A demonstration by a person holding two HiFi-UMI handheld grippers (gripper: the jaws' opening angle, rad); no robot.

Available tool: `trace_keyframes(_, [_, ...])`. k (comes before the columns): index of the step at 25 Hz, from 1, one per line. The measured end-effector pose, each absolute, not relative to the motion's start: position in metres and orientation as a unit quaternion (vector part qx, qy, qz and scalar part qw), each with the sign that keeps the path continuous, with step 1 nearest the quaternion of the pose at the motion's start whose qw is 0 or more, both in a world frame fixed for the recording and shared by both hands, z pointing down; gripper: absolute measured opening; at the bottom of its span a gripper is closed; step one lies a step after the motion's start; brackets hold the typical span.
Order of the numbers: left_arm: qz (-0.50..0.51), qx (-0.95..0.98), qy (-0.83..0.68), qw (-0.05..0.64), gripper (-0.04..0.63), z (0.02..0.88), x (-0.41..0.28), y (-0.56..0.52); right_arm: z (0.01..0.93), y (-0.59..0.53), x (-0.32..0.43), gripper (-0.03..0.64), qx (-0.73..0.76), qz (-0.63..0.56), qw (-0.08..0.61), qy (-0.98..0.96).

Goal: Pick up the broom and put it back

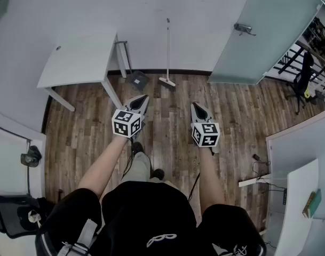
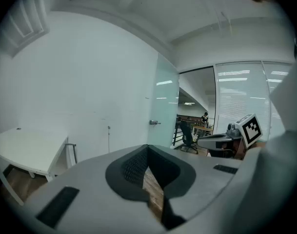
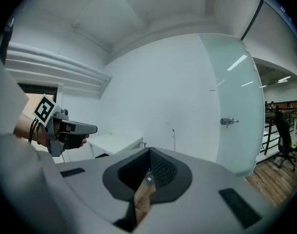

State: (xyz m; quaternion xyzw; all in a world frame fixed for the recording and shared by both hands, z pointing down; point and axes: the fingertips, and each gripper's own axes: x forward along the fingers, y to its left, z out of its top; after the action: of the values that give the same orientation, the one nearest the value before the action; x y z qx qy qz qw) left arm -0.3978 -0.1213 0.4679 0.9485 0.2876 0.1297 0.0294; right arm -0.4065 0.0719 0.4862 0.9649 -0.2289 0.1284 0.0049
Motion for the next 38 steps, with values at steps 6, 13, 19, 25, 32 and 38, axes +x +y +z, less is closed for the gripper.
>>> trace_keyframes(6, [0.13, 0.949, 0.285, 0.025, 0.017, 0.468, -0.418, -0.12, 0.487, 0.078, -0.43, 0.023, 0.965, 0.125, 0.004, -0.229])
trace_keyframes(13, [0.129, 0.949, 0.287, 0.025, 0.017, 0.474, -0.417, -0.101, 0.496, 0.1, -0.432, 0.025, 0.966, 0.129, 0.006, -0.226])
trace_keyframes(19, [0.123, 0.946, 0.298, 0.029, 0.017, 0.478, -0.388, -0.05, 0.502, 0.148, -0.409, 0.025, 0.968, 0.129, 0.003, -0.217])
trace_keyframes(25, [0.113, 0.95, 0.29, 0.036, 0.017, 0.469, -0.348, 0.01, 0.497, 0.21, -0.384, 0.025, 0.967, 0.125, 0.01, -0.223])
trace_keyframes(32, [0.106, 0.951, 0.287, 0.033, 0.017, 0.469, -0.33, 0.062, 0.496, 0.264, -0.358, 0.025, 0.966, 0.12, 0.013, -0.228])
trace_keyframes(38, [0.108, 0.953, 0.281, 0.042, 0.017, 0.467, -0.316, 0.079, 0.496, 0.279, -0.35, 0.025, 0.961, 0.137, 0.023, -0.24])
